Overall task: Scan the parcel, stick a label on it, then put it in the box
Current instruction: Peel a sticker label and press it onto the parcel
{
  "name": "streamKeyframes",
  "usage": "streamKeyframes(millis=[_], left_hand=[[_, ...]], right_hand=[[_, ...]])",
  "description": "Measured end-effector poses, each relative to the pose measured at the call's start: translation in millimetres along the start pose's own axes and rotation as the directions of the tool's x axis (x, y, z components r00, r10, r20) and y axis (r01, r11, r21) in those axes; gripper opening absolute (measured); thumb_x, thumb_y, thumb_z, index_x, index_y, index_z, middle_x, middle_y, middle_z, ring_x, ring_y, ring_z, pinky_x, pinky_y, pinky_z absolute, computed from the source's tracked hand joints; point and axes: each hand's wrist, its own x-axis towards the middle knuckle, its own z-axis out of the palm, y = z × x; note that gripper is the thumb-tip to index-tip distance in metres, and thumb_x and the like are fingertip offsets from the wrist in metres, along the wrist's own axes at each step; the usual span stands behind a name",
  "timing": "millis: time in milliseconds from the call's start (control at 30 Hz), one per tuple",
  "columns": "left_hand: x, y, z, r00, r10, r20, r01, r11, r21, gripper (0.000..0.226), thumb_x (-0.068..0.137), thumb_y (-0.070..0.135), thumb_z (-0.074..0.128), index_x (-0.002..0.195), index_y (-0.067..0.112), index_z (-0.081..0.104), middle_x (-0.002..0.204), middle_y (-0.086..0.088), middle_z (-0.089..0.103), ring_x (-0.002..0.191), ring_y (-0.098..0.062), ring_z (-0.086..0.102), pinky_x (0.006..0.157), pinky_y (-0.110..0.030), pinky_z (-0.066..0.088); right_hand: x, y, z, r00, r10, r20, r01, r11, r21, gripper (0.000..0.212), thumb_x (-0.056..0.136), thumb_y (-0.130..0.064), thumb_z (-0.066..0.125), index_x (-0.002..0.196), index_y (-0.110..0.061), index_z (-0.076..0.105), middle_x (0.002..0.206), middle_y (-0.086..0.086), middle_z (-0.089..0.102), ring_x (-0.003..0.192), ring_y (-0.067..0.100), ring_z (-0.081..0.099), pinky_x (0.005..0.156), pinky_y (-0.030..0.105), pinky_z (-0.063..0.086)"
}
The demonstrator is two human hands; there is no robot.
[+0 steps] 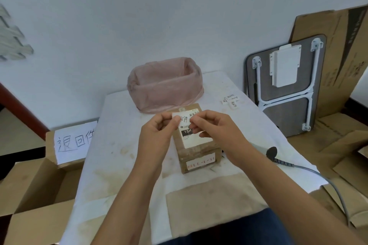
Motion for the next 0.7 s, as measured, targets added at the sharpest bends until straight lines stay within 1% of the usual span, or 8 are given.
streamKeyframes(millis=[233, 300, 333, 400, 467, 567, 633, 700], left_hand=[[-6.9, 5.1, 4.3, 1.0, 0.03, 0.006, -0.03, 0.999, 0.01, 0.005, 0.09, 0.017, 0.067, 0.09, 0.018, 0.073, 0.075, 0.01, 0.075, 0.07, 0.001, 0.068, 0.061, -0.008, 0.049], [-8.8, 5.9, 6.9, 0.999, 0.053, -0.015, -0.052, 0.998, 0.033, 0.006, 0.09, 0.018, 0.068, 0.093, 0.021, 0.071, 0.078, 0.012, 0.074, 0.072, 0.002, 0.067, 0.064, -0.011, 0.05], [-9.3, 4.2, 7.8, 0.993, 0.11, -0.046, -0.104, 0.988, 0.114, 0.009, 0.089, 0.018, 0.068, 0.096, 0.023, 0.068, 0.082, 0.014, 0.072, 0.077, 0.002, 0.066, 0.068, -0.014, 0.051], [-11.8, 0.9, 8.9, 0.93, 0.359, -0.082, -0.3, 0.868, 0.395, 0.02, 0.087, 0.018, 0.07, 0.1, 0.028, 0.06, 0.093, 0.022, 0.061, 0.087, -0.001, 0.059, 0.08, -0.023, 0.047], [-16.1, -0.8, 10.8, 0.803, 0.596, -0.009, -0.471, 0.644, 0.602, 0.021, 0.087, 0.015, 0.069, 0.101, 0.027, 0.059, 0.096, 0.024, 0.053, 0.09, -0.001, 0.05, 0.083, -0.028, 0.037], [-18.1, -6.0, 12.7, 0.72, 0.68, 0.14, -0.547, 0.431, 0.718, 0.01, 0.087, 0.023, 0.066, 0.095, 0.029, 0.068, 0.097, 0.018, 0.061, 0.095, -0.003, 0.046, 0.081, -0.026, 0.026], [-17.3, -8.6, 13.2, 0.747, 0.647, 0.155, -0.535, 0.445, 0.718, 0.01, 0.087, 0.03, 0.064, 0.095, 0.033, 0.069, 0.095, 0.02, 0.064, 0.095, -0.004, 0.049, 0.081, -0.026, 0.024], [-16.9, -8.8, 13.6, 0.794, 0.591, 0.144, -0.51, 0.519, 0.685, 0.012, 0.088, 0.033, 0.062, 0.097, 0.035, 0.069, 0.093, 0.025, 0.061, 0.094, -0.004, 0.052, 0.082, -0.026, 0.024]], right_hand=[[-4.4, -5.2, 3.4, 1.0, -0.008, 0.026, 0.009, 1.0, -0.016, 0.006, 0.088, -0.018, 0.067, 0.086, -0.014, 0.072, 0.078, 0.0, 0.073, 0.077, 0.008, 0.069, 0.075, 0.024, 0.051], [-5.4, -5.2, 3.2, 1.0, -0.014, 0.018, 0.014, 1.0, -0.023, 0.007, 0.088, -0.017, 0.067, 0.086, -0.012, 0.072, 0.076, -0.001, 0.073, 0.075, 0.007, 0.068, 0.074, 0.023, 0.05], [-6.1, -4.6, 3.0, 1.0, -0.014, 0.013, 0.014, 1.0, -0.026, 0.008, 0.088, -0.017, 0.067, 0.086, -0.012, 0.072, 0.074, -0.002, 0.073, 0.074, 0.006, 0.067, 0.073, 0.023, 0.05], [-7.5, -2.7, 2.7, 1.0, -0.009, -0.012, 0.009, 1.0, -0.021, 0.008, 0.088, -0.018, 0.067, 0.084, -0.013, 0.072, 0.073, -0.003, 0.072, 0.073, 0.006, 0.066, 0.072, 0.022, 0.05], [-9.1, -1.0, 2.2, 0.999, -0.012, -0.044, 0.012, 1.0, -0.016, 0.008, 0.088, -0.019, 0.067, 0.081, -0.016, 0.071, 0.073, -0.003, 0.072, 0.073, 0.006, 0.066, 0.072, 0.023, 0.049], [-10.8, -1.0, 1.2, 0.997, -0.039, -0.062, 0.037, 0.999, -0.037, 0.011, 0.089, -0.019, 0.066, 0.08, -0.016, 0.071, 0.075, -0.001, 0.072, 0.074, 0.006, 0.066, 0.072, 0.023, 0.051], [-11.8, -2.2, 1.2, 0.996, -0.055, -0.067, 0.052, 0.998, -0.04, 0.011, 0.089, -0.018, 0.065, 0.08, -0.016, 0.071, 0.074, -0.003, 0.071, 0.075, 0.007, 0.066, 0.072, 0.023, 0.051], [-13.1, -3.4, 1.5, 0.996, -0.063, -0.071, 0.06, 0.997, -0.038, 0.013, 0.09, -0.018, 0.064, 0.08, -0.017, 0.072, 0.074, -0.005, 0.071, 0.075, 0.006, 0.066, 0.073, 0.023, 0.052]])
